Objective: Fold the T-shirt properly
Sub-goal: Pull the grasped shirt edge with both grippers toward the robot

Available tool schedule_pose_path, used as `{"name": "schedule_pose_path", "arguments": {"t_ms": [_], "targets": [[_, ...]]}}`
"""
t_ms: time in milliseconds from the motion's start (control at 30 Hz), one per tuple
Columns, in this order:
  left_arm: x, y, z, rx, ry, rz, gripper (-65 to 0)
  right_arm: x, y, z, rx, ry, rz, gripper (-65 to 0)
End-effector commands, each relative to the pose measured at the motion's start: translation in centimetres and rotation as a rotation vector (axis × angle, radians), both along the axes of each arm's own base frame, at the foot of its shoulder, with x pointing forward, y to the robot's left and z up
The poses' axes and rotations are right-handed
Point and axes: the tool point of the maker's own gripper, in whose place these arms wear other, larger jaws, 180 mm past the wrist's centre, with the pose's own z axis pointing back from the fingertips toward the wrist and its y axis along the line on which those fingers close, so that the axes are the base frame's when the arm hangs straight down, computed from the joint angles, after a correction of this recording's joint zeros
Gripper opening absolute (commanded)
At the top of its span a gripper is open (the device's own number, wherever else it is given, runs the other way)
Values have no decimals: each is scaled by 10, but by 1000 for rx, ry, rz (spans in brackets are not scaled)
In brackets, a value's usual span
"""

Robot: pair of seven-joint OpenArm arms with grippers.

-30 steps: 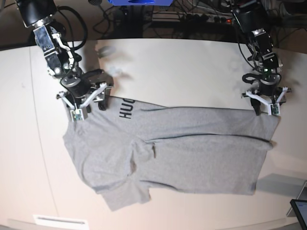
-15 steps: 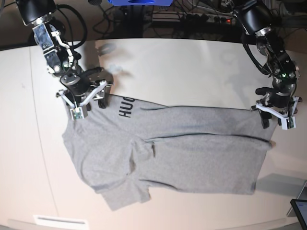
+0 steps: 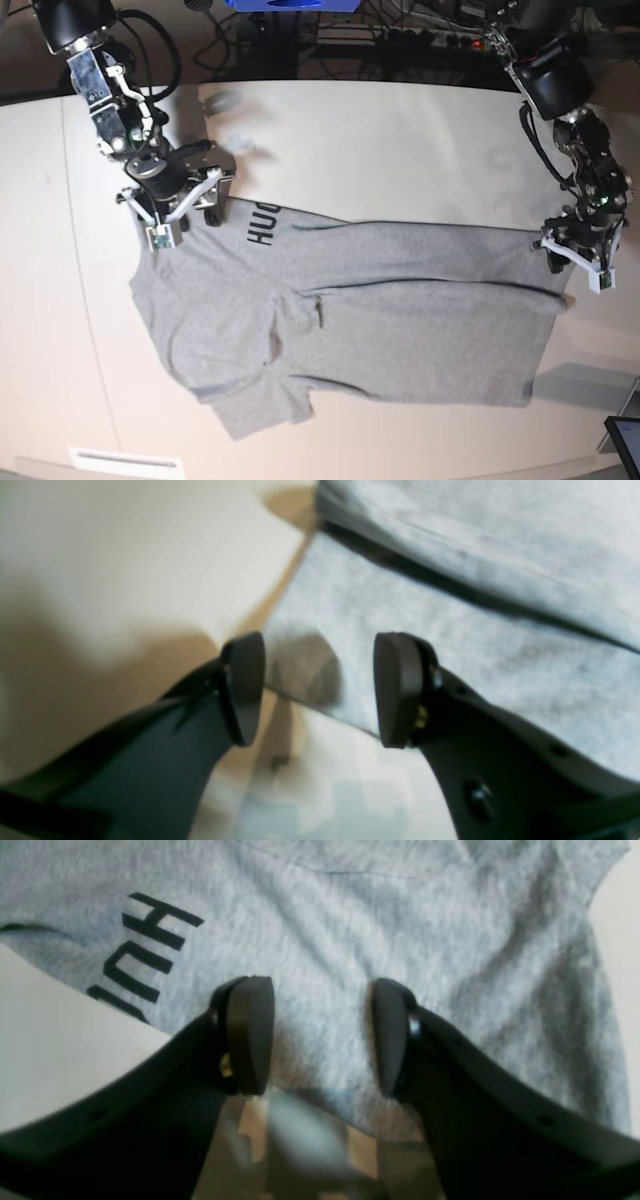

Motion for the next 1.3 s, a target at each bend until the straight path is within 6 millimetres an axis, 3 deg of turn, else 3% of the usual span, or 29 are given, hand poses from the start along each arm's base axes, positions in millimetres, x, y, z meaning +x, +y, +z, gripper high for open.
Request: {"name": "schedule_pose_path", "arguments": {"t_ms": [0,333,467,700,833,1267], "targets": [[14,0,13,8,-44,-16,-309,-33,-4,-29,-15,185,2,-340],[4,-1,-25,-35,30,-9,-309,-33,-11,-29,-31,185,1,-340],[-10,3,-45,34,132,-19,-309,-32,-16,-29,-39,183,-5,-340],[-45,-14,-71,56,231,-65,-309,-28,-48,-27,-48,178,-99,-340],[-62,-22,-72,65,266,-70,-309,-31,-56,-28,-51,183,-125,-340],[-117,-41,-50,174,320,-124,-309,-57,-57,-41,-56,235,-124,-340]]}}
